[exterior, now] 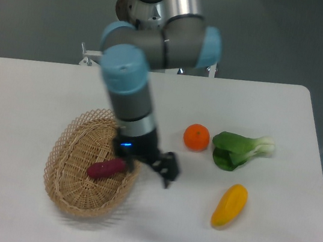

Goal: Place the sweet potato in the basket
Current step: 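Open the gripper to release the sweet potato and raise away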

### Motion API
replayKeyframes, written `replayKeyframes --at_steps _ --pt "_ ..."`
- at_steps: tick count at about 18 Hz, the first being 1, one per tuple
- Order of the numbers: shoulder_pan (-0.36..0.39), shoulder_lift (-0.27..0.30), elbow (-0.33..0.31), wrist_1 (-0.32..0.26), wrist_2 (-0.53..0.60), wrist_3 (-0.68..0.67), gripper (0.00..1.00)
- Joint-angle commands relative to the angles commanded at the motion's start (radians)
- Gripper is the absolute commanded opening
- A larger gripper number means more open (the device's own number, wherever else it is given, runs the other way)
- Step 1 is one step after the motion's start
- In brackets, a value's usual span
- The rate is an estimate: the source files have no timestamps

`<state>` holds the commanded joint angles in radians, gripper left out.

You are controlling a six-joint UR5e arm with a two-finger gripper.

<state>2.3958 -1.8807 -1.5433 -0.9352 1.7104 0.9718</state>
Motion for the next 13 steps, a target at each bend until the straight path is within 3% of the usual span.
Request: replayKeyframes --at_steps 2,4,8,13 --pt "0.042 0.032 0.023 -0.109 -0.008 0.170 1.00" --pt "0.095 0.061 0.034 -0.158 -0.056 0.273 1.00" --pt "0.184 0.107 0.028 -0.201 -0.181 0.358 1.00" --pt "0.195 0.115 0.020 -0.209 -0.189 0.386 1.00"
